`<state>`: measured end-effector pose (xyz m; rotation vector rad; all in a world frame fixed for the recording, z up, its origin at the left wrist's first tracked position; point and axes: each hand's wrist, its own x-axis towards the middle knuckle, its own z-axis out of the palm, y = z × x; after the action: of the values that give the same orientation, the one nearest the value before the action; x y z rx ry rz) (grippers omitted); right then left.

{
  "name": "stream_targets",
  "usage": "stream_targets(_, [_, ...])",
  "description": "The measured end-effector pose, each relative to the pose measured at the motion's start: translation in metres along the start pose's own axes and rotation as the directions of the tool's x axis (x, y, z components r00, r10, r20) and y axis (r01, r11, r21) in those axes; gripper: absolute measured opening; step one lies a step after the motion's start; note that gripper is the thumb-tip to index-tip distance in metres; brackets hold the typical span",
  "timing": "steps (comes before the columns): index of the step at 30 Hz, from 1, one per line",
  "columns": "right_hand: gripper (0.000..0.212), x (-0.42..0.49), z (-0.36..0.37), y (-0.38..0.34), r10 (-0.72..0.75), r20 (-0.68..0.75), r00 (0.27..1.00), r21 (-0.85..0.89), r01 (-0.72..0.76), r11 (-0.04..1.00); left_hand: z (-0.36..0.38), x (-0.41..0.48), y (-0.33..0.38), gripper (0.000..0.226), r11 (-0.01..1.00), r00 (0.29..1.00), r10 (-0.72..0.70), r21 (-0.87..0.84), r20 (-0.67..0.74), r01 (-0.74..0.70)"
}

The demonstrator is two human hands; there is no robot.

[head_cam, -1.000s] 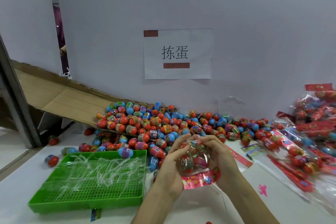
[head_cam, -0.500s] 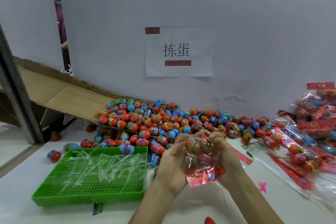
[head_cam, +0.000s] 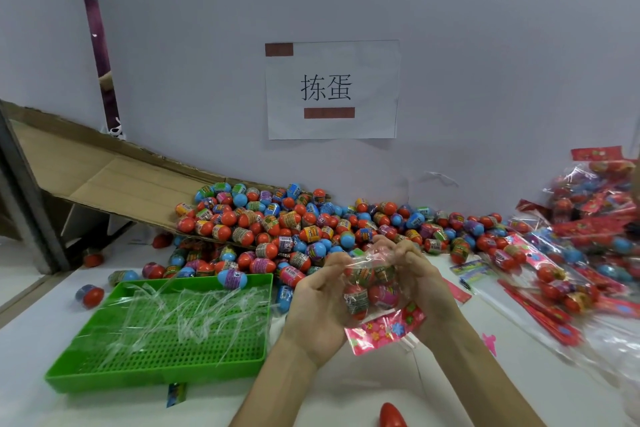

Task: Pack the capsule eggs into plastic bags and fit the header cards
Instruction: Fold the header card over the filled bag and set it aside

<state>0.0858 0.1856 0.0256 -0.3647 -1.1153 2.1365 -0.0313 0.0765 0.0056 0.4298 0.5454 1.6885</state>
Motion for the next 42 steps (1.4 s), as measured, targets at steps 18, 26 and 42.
stream_targets(18, [0.018, -0.004, -0.003, -0.010, -0.002, 0.191, 0.982, -0.037, 0.010, 0.999, 0.015, -0.011, 0.003, 0.027, 0.990, 0.989, 0.141, 0.011, 0.049, -0.141])
stream_targets(26, [0.017, -0.004, -0.005, -0.015, -0.029, 0.293, 0.956, -0.058, 0.048, 0.997, 0.014, -0.012, 0.006, 0.028, 0.975, 0.979, 0.159, 0.139, 0.130, -0.176])
stream_targets(42, [0.021, -0.001, -0.010, 0.003, -0.195, 0.177, 0.965, 0.052, 0.189, 0.981, 0.008, 0.003, -0.004, 0.028, 0.993, 0.992, 0.112, -0.031, 0.051, -0.110])
